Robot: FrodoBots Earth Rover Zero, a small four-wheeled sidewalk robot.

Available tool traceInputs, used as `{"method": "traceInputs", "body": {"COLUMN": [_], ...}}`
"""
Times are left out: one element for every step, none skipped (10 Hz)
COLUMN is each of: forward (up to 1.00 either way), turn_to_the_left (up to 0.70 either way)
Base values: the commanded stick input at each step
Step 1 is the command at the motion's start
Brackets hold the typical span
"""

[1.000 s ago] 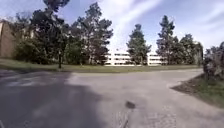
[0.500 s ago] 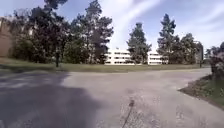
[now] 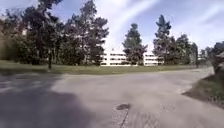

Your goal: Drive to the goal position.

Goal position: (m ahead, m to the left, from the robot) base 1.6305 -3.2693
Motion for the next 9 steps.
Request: {"method": "traceInputs", "body": {"forward": [0.70,0.70,0.70,0.70,0.70,0.70,0.70,0.70,0.70], "turn_to_the_left": [-0.28,-0.35,-0.35,-0.35,-0.35,-0.35,-0.35,-0.35,-0.35]}}
